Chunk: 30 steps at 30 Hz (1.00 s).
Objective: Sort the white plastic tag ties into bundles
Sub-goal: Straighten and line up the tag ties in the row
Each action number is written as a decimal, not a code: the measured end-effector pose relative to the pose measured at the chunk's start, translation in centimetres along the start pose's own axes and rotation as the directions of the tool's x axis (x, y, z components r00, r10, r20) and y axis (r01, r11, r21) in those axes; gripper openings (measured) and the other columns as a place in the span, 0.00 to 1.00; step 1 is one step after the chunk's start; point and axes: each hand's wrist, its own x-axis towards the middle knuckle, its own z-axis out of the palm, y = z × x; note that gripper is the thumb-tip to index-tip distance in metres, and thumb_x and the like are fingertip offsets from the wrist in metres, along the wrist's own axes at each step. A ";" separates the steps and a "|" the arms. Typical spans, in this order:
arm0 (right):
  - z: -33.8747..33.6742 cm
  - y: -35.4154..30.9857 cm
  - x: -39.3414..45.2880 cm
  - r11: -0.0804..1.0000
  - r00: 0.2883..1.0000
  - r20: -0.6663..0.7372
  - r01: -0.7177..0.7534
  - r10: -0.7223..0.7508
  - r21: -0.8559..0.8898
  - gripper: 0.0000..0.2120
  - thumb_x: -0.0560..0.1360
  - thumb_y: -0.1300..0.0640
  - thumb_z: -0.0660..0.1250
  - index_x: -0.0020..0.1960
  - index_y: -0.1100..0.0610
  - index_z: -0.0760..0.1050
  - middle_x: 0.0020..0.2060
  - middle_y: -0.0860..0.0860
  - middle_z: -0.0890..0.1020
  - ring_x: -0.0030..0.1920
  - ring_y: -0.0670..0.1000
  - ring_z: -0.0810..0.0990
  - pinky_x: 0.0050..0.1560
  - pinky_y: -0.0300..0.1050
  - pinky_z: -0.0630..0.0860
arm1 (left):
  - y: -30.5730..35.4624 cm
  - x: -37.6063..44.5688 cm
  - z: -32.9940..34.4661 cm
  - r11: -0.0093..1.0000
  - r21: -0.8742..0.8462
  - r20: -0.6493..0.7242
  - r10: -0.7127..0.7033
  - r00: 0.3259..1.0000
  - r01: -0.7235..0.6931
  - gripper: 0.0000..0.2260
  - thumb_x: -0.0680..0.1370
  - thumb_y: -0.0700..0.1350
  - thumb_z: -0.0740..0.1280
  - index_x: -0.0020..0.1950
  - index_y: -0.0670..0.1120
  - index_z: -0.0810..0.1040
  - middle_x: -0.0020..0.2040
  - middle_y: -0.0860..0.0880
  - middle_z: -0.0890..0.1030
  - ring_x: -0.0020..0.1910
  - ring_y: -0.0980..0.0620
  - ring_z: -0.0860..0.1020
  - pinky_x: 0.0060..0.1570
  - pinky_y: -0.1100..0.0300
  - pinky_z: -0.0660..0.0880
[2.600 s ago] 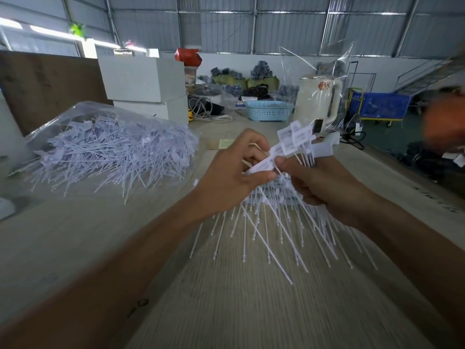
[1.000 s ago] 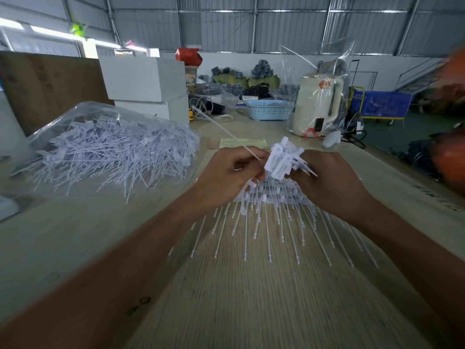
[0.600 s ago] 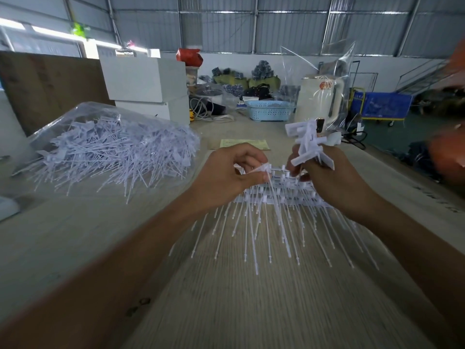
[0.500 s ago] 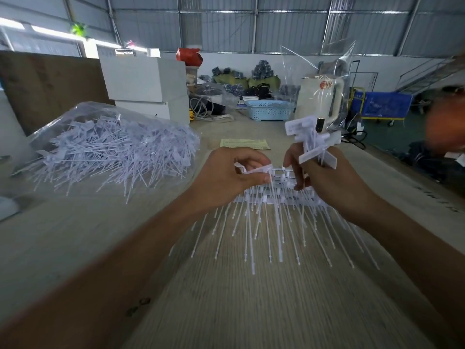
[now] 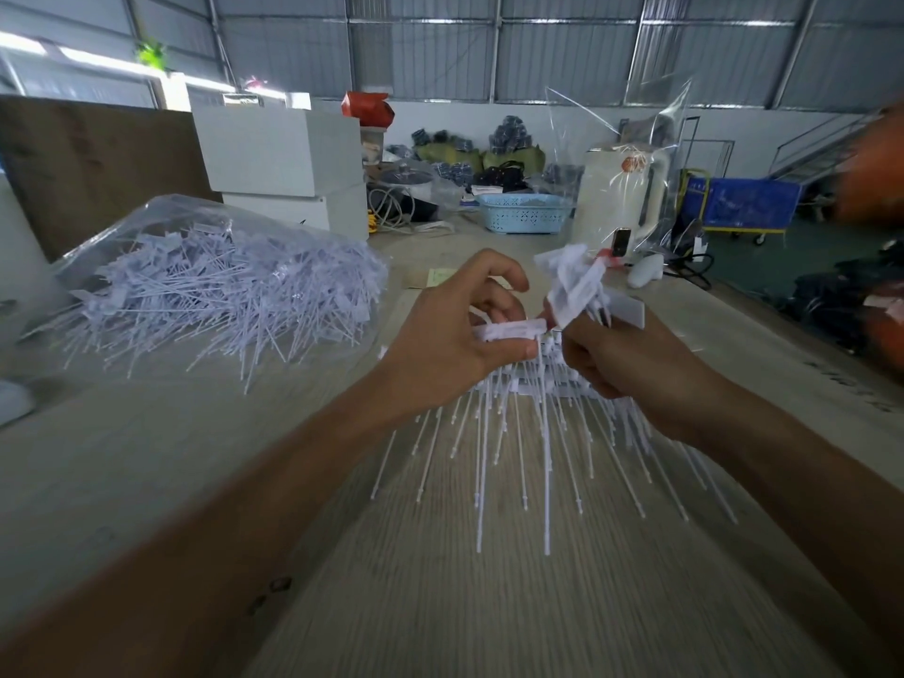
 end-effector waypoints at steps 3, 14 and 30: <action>0.2 -0.3 -0.3 1.000 0.999 0.040 -0.015 0.015 -0.022 0.21 0.76 0.43 0.68 0.26 0.45 0.73 0.22 0.44 0.65 0.22 0.43 0.59 0.23 0.38 0.56 | 0.2 -0.1 0.5 0.996 0.053 0.003 0.066 0.998 -0.066 0.23 0.68 0.42 0.81 0.56 0.46 0.72 0.40 0.51 0.83 0.41 0.51 0.82 0.43 0.50 0.78; -1.5 0.6 0.6 0.971 0.987 -0.016 -0.156 0.161 0.182 0.14 0.80 0.50 0.67 0.40 0.56 0.80 0.22 0.43 0.63 0.21 0.43 0.58 0.21 0.36 0.57 | -1.2 -0.3 -0.1 0.941 0.318 0.065 0.099 0.993 -0.115 0.13 0.78 0.43 0.68 0.63 0.48 0.78 0.51 0.52 0.83 0.50 0.52 0.79 0.47 0.50 0.78; -0.4 0.4 0.0 0.941 0.965 -0.031 0.247 -0.261 -0.232 0.08 0.81 0.53 0.65 0.44 0.49 0.78 0.38 0.60 0.80 0.38 0.59 0.78 0.46 0.57 0.75 | -0.8 -0.2 -0.3 0.977 -0.177 0.064 -0.112 0.992 0.121 0.11 0.83 0.37 0.63 0.43 0.35 0.80 0.37 0.39 0.83 0.33 0.47 0.78 0.32 0.57 0.75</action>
